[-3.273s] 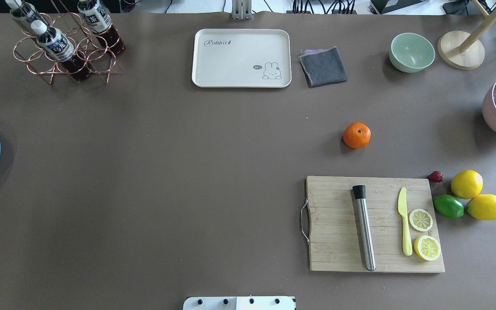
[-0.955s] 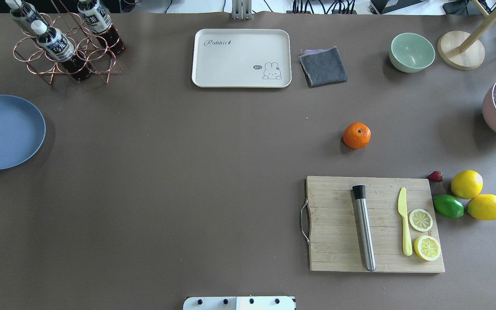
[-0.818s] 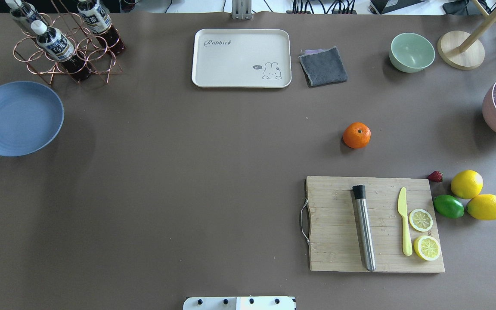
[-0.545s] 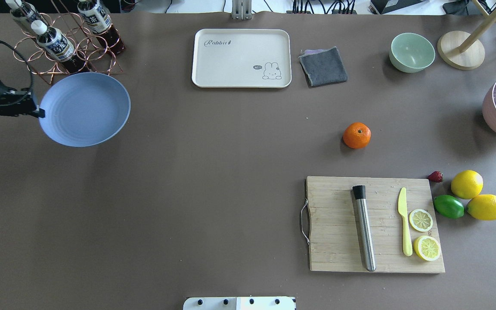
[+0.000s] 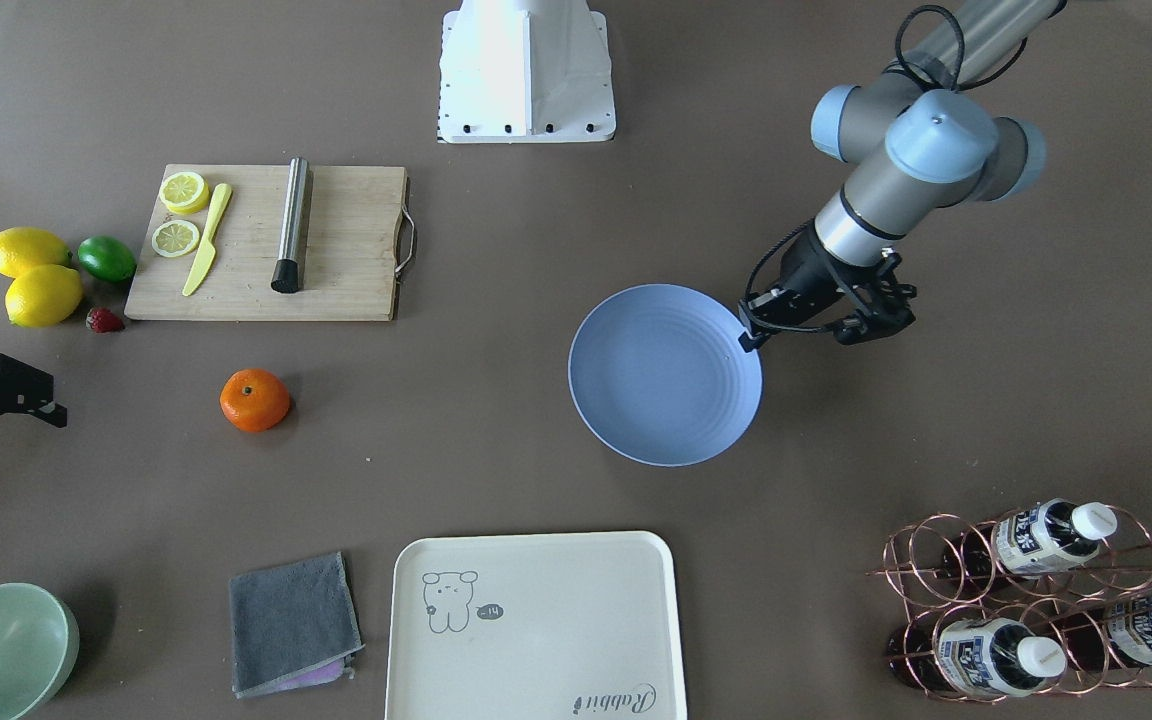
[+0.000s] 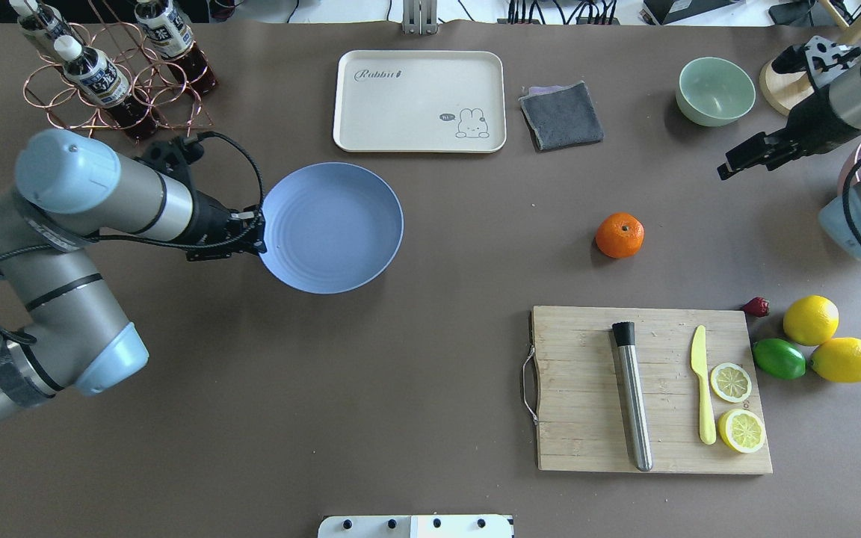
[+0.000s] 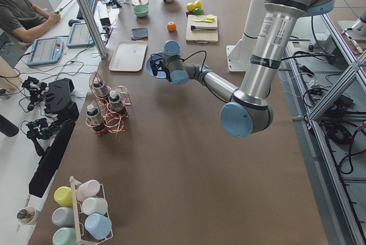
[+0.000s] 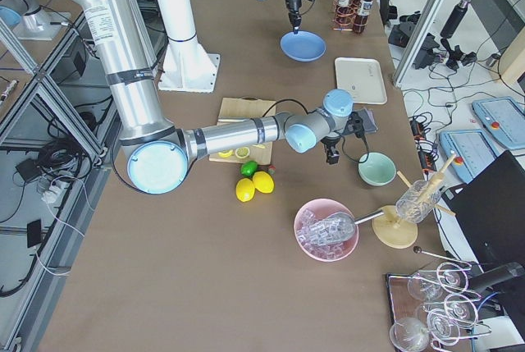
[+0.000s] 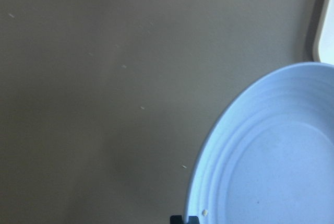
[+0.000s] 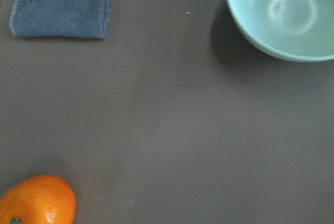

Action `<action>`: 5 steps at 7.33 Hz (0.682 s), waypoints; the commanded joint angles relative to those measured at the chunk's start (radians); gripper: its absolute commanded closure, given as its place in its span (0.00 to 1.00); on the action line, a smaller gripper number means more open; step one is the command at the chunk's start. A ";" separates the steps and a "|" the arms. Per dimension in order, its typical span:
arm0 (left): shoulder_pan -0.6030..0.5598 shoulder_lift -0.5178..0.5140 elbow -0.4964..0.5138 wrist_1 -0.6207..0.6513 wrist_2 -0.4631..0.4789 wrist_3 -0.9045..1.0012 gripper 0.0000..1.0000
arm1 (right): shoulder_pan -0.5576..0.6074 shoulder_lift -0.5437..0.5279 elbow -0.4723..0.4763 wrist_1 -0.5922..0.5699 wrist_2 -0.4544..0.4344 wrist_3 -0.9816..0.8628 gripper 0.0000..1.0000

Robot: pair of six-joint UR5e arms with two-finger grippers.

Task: Pick orange to plate
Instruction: 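Carry the blue plate to center with left gripper while right reaches for orange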

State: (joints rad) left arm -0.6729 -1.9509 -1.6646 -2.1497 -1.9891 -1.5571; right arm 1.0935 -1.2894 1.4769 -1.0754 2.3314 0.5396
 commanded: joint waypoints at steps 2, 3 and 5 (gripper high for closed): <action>0.136 -0.109 0.035 0.048 0.125 -0.067 1.00 | -0.190 0.054 0.008 0.066 -0.141 0.227 0.00; 0.174 -0.138 0.066 0.048 0.172 -0.080 1.00 | -0.219 0.065 0.010 0.068 -0.153 0.259 0.00; 0.187 -0.143 0.071 0.048 0.191 -0.084 1.00 | -0.256 0.087 0.008 0.066 -0.161 0.314 0.00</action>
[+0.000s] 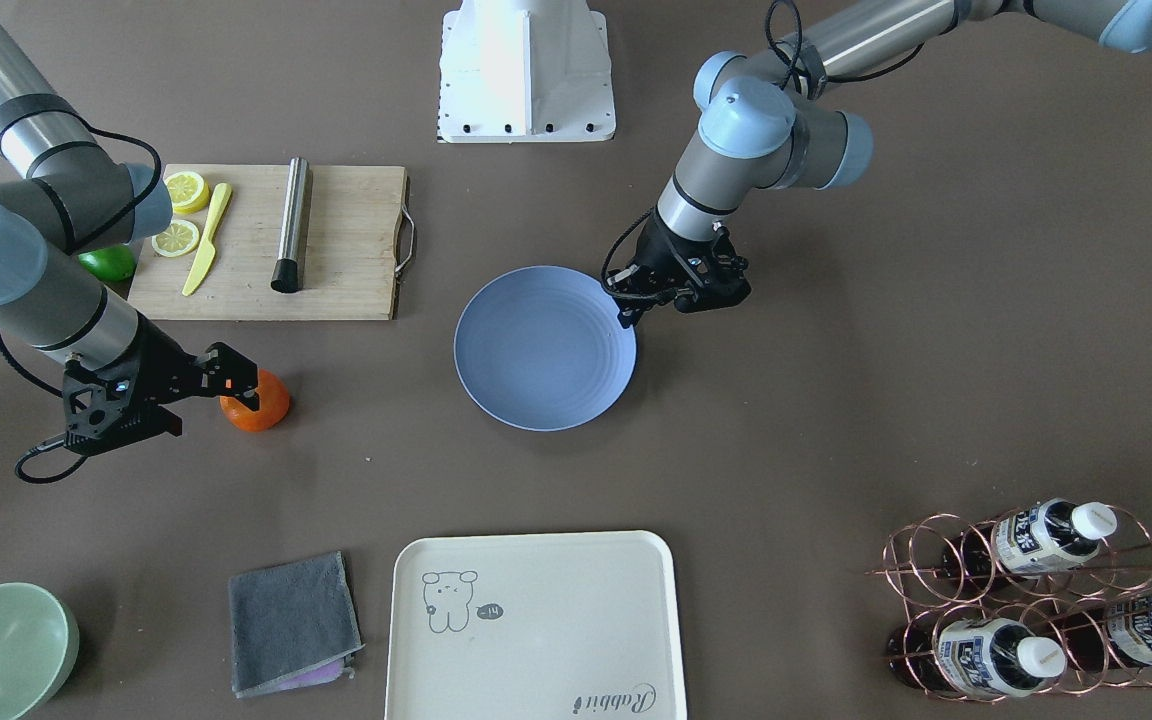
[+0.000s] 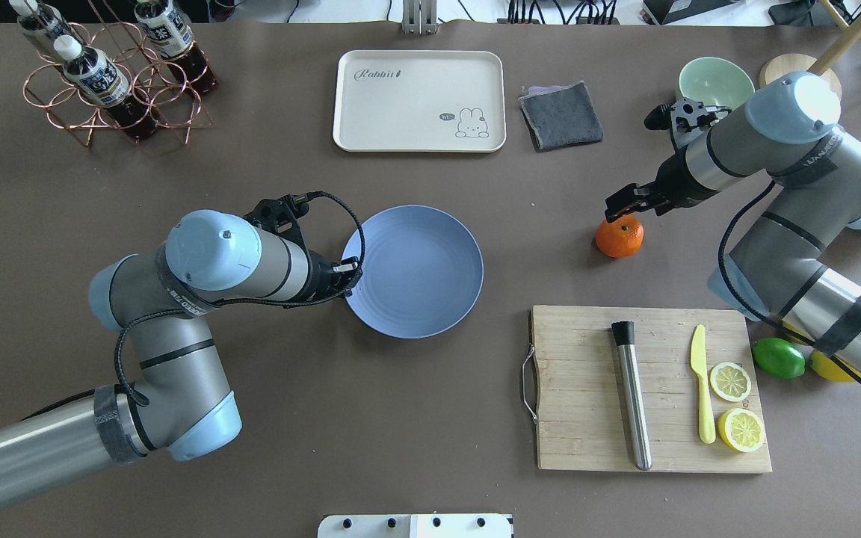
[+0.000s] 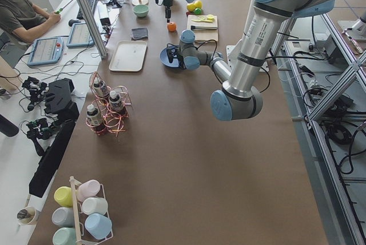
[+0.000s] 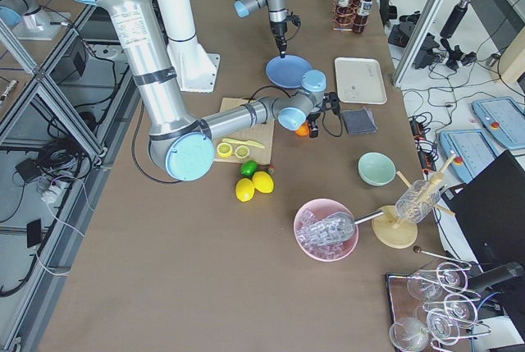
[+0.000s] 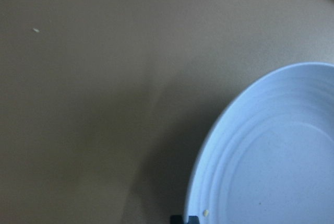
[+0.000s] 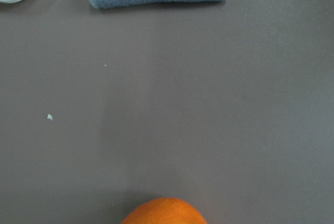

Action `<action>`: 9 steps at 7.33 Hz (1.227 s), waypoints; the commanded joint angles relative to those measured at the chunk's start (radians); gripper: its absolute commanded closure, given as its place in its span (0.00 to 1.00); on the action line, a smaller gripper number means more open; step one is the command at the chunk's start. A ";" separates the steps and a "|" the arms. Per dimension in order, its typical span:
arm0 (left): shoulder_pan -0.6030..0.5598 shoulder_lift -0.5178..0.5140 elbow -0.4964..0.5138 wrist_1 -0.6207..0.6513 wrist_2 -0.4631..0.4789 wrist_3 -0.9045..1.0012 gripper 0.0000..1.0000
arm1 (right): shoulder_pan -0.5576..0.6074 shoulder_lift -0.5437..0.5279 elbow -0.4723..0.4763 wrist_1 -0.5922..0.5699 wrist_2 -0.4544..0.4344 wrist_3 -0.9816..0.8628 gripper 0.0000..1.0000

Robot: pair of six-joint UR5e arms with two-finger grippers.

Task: Pick orange to plate
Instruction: 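Close the right gripper on the orange while the left holds the plate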

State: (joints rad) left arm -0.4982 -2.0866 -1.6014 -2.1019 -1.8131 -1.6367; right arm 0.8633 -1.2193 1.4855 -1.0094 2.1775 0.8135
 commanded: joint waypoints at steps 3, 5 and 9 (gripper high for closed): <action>0.027 -0.004 0.012 -0.003 0.020 -0.003 1.00 | -0.041 0.001 -0.001 -0.001 -0.027 0.041 0.01; 0.032 -0.010 -0.003 -0.003 0.035 -0.003 0.03 | -0.041 0.003 0.012 -0.003 -0.027 0.065 0.88; -0.182 0.031 -0.066 0.000 -0.215 0.041 0.03 | -0.123 0.129 0.074 -0.069 -0.082 0.242 1.00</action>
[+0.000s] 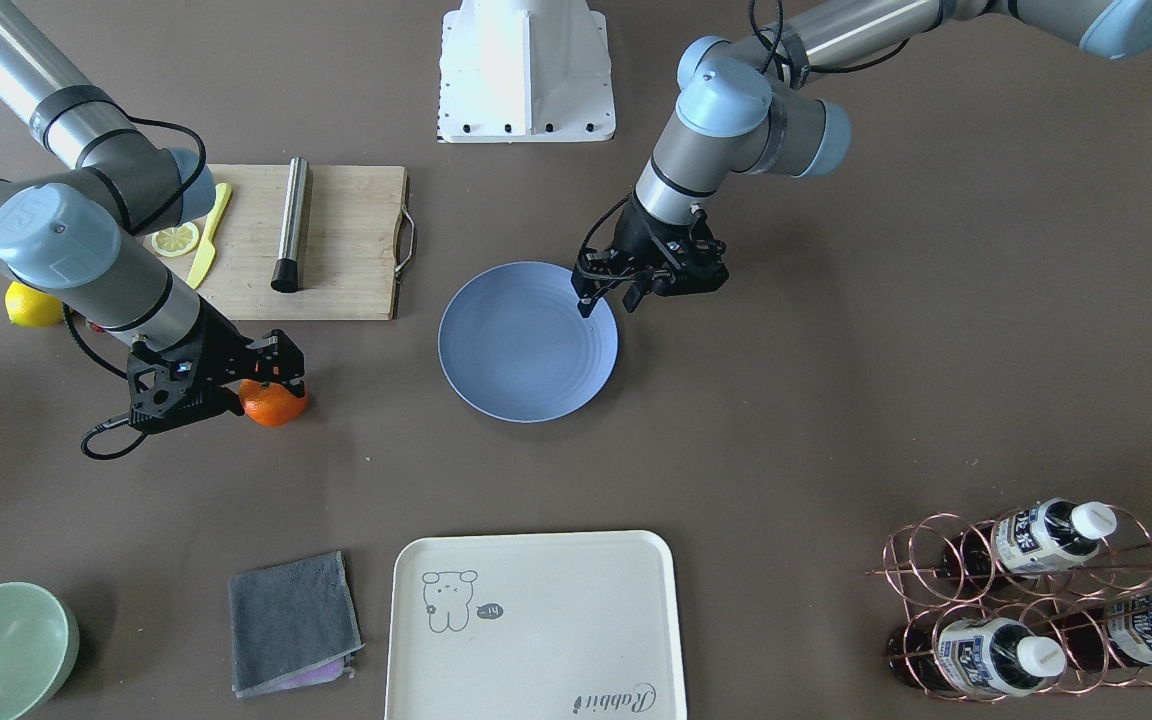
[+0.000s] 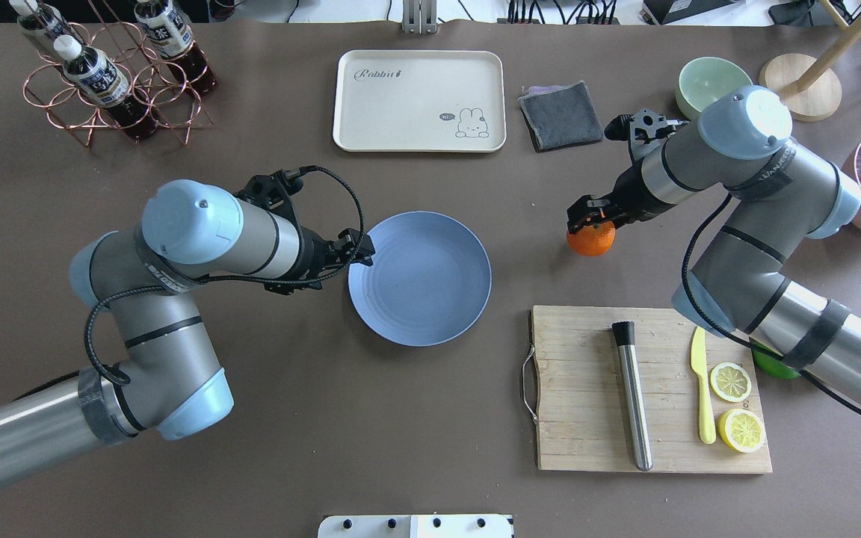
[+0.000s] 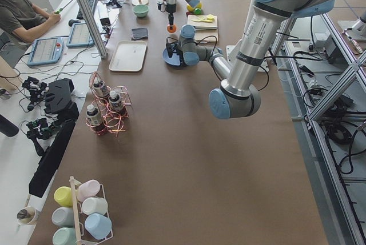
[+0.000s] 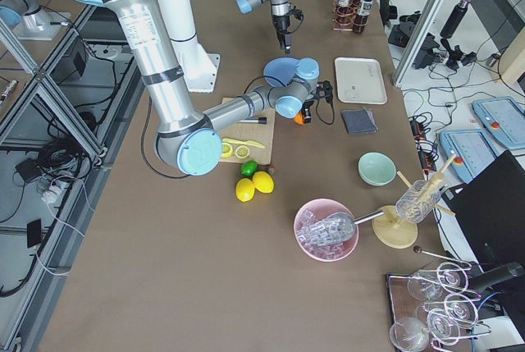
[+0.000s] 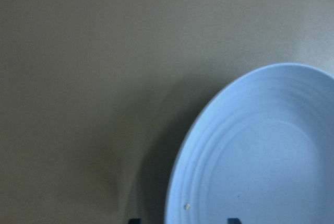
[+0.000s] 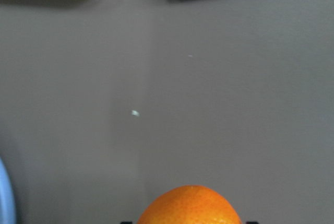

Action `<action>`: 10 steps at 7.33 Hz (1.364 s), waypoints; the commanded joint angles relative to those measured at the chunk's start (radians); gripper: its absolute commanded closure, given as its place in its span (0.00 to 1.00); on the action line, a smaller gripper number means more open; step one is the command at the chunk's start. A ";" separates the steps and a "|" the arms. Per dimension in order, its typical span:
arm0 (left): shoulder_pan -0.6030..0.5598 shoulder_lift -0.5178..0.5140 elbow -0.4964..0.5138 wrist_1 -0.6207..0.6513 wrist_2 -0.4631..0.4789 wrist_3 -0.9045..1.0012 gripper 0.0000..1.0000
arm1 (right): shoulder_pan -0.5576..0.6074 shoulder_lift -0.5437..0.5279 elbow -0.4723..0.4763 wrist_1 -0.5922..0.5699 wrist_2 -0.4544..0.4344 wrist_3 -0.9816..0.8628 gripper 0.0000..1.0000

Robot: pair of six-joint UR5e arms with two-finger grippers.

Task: Pick orange to plate
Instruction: 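Carry the orange with the right gripper onto the blue plate while the left gripper withdraws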

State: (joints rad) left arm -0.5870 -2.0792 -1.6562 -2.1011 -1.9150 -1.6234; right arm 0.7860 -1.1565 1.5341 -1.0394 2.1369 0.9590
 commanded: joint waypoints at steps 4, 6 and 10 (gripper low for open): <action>-0.194 0.142 -0.033 0.000 -0.179 0.243 0.03 | -0.324 0.314 0.047 -0.297 -0.346 0.329 1.00; -0.192 0.140 -0.031 0.000 -0.177 0.243 0.03 | -0.346 0.320 0.012 -0.294 -0.385 0.334 1.00; -0.189 0.139 -0.033 0.000 -0.176 0.240 0.03 | -0.332 0.348 -0.058 -0.291 -0.385 0.320 1.00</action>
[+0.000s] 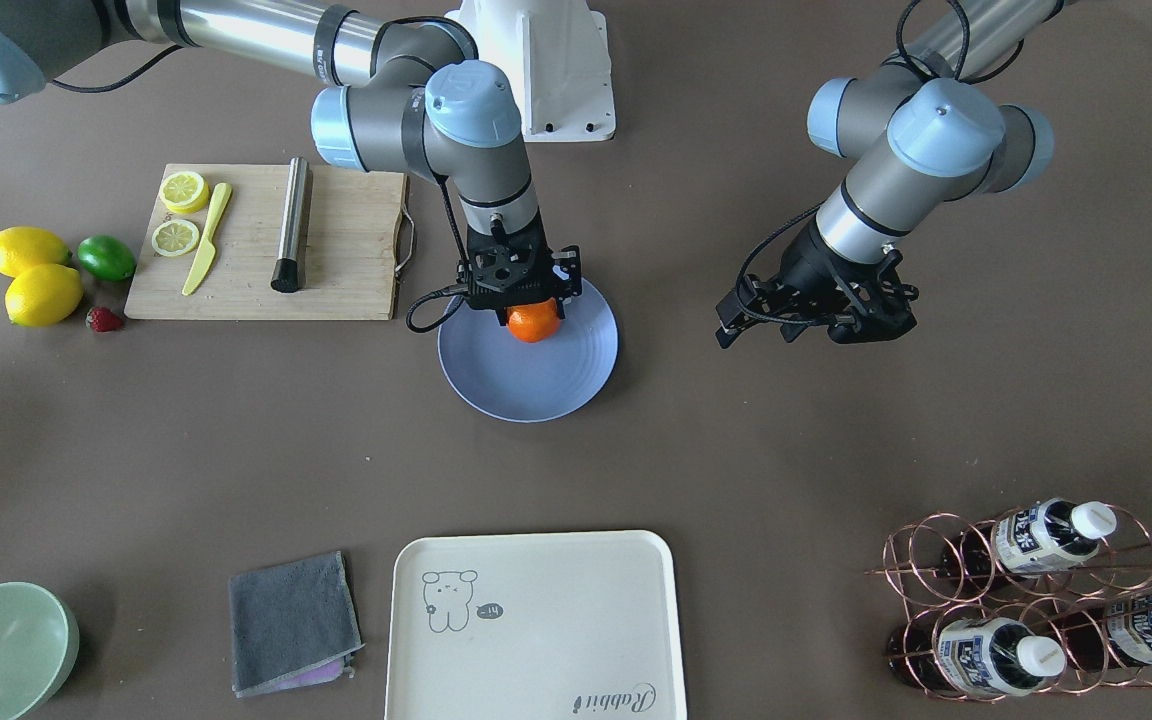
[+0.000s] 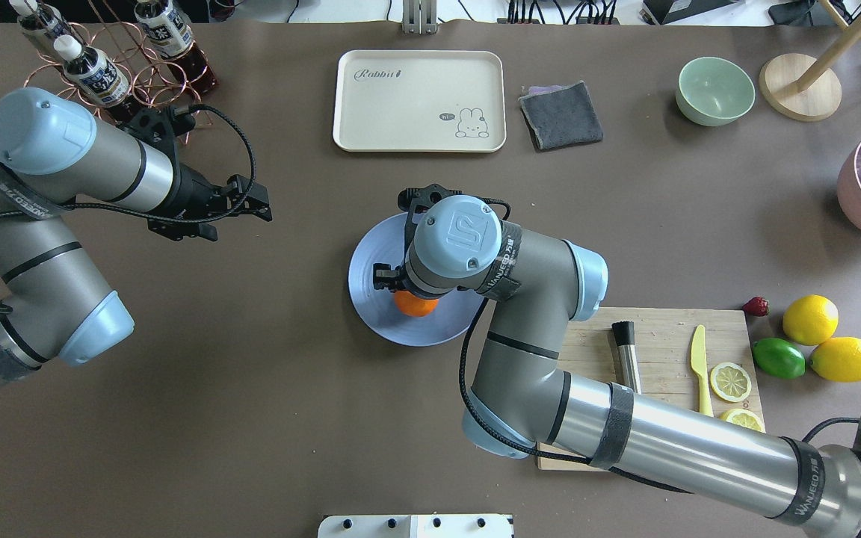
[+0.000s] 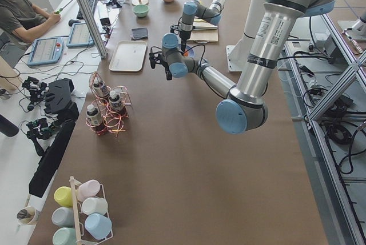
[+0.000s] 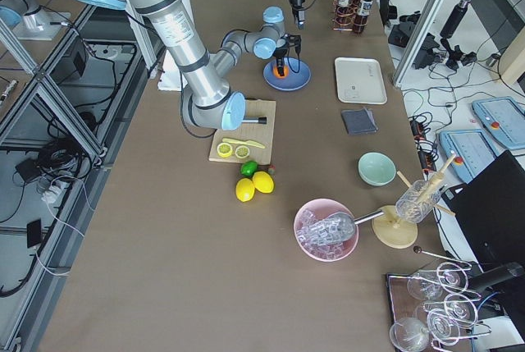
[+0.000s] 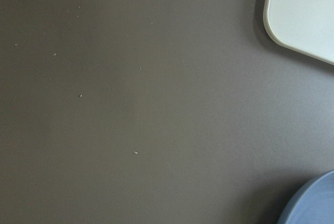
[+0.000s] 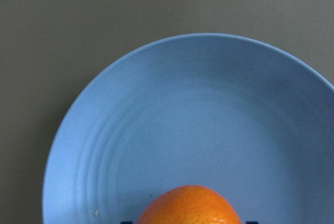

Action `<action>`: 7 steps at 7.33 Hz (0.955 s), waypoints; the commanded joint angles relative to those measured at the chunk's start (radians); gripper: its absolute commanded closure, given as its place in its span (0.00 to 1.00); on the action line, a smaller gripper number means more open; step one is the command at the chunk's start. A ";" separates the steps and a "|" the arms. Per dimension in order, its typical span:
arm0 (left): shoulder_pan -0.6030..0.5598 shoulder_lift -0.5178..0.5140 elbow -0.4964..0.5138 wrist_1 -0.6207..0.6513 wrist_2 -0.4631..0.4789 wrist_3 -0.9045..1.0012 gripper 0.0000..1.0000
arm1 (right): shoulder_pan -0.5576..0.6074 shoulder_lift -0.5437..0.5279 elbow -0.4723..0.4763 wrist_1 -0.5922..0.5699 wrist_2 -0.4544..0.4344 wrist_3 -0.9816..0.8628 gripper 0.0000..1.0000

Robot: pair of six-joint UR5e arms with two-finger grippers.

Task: Pick orange to plate
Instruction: 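Carry the orange with the right gripper onto the blue plate while the left gripper withdraws, then open the right gripper to release the orange and lift away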

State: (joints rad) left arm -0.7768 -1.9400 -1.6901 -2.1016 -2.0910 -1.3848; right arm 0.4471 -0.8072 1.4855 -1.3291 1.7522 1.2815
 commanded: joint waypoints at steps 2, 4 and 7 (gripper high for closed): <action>0.002 -0.004 0.003 0.000 0.000 0.000 0.03 | 0.025 -0.001 -0.019 0.001 0.003 -0.001 0.00; 0.002 -0.010 0.000 0.002 -0.001 0.000 0.03 | 0.070 -0.010 -0.001 0.002 0.057 -0.005 0.00; -0.105 0.000 -0.006 0.061 -0.101 0.076 0.03 | 0.363 -0.271 0.222 -0.010 0.359 -0.234 0.00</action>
State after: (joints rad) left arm -0.8273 -1.9423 -1.6917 -2.0801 -2.1390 -1.3610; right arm 0.6778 -0.9427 1.6042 -1.3364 1.9904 1.1821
